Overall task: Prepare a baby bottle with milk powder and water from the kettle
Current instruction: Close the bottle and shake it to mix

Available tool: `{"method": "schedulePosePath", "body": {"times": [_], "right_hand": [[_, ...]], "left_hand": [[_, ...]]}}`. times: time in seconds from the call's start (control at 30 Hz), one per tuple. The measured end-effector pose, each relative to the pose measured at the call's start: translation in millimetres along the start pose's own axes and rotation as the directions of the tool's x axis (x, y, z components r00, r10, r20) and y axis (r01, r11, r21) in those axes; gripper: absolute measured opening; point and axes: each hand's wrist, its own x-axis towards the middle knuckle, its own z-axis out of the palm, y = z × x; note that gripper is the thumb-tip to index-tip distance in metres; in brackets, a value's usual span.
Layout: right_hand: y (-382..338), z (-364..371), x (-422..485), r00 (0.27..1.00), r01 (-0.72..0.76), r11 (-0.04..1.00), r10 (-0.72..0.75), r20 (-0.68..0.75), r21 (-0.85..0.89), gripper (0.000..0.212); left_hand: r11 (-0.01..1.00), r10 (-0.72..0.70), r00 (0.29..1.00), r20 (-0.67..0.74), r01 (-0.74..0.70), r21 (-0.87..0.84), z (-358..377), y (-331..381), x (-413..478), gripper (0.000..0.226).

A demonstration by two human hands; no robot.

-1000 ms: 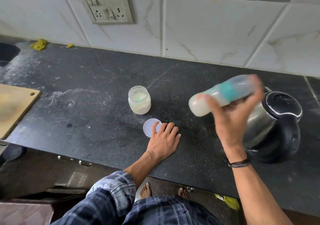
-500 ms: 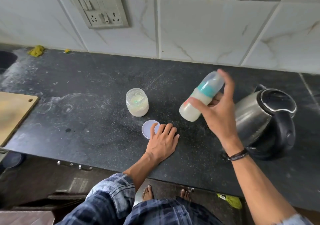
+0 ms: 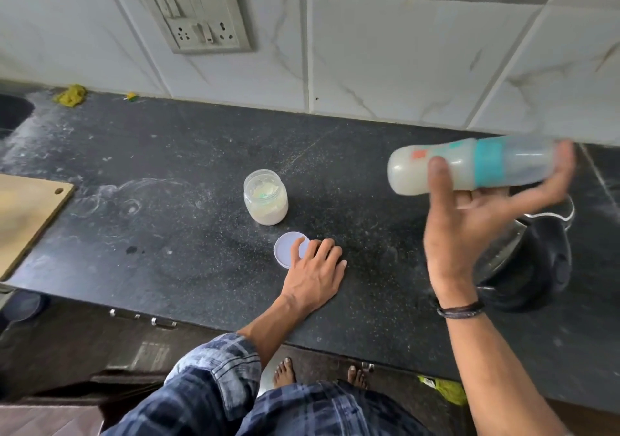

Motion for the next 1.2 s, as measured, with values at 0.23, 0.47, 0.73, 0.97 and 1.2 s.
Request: {"method": "schedulePosePath", "body": {"times": [0.23,0.47,0.73,0.97,1.2], "right_hand": [[-3.0,4.4,2.6,0.999,-0.041,0.998,0.04,0.022,0.053,0.093],[-10.2,5.5,0.8,0.991,-0.126,0.991,0.123,0.05,0.05,0.093],[-6.5,3.6,-2.2,0.976,-0.148,0.989,0.148,0.159,-0.013,0.093],[-0.9,3.4,-3.7,0.961,-0.159,0.985,0.171,0.217,-0.07,0.096],[-0.6,4.2,2.5,0.998,0.029,1.0,-0.028,0.047,0.0,0.097]], "left_hand": [[1.0,-0.01,1.0,-0.013,0.01,0.009,1.6,0.2,-0.5,0.028],[1.0,-0.005,1.0,-0.006,0.005,-0.004,-0.2,0.0,-0.6,0.029],[1.0,0.002,1.0,0.009,-0.002,-0.006,-0.5,0.2,-0.6,0.028],[1.0,0.001,1.0,0.019,-0.001,-0.007,-3.5,0.2,-0.4,0.029],[1.0,0.003,1.0,0.024,-0.003,0.005,-2.8,1.2,-0.5,0.03]]}}
